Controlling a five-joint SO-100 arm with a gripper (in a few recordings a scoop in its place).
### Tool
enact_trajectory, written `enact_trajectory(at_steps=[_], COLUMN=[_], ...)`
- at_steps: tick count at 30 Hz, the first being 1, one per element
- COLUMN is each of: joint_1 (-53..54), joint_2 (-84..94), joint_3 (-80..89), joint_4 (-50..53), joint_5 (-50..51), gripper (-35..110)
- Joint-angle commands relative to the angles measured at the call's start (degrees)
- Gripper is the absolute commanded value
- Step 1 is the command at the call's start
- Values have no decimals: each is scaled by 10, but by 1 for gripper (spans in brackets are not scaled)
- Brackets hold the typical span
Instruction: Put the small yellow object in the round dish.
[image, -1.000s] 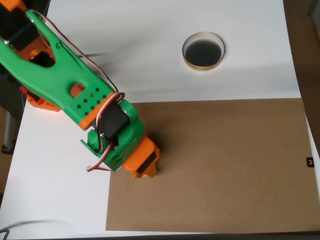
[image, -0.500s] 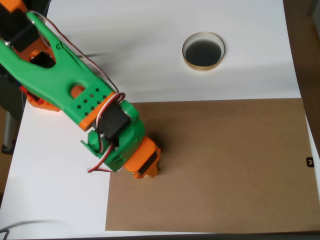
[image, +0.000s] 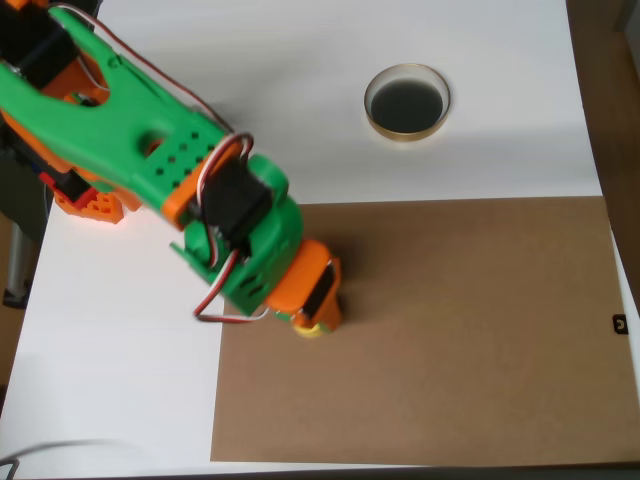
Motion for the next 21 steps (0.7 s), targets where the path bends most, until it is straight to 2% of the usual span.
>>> enact_trajectory(at_steps=[1, 13, 21], joint_1=[-35, -148, -239], joint_2=[61, 4, -17], joint_3=[-61, -179, -191], joint_4=[23, 87, 98], joint_5=[-16, -25, -14], gripper=[-1, -1, -1])
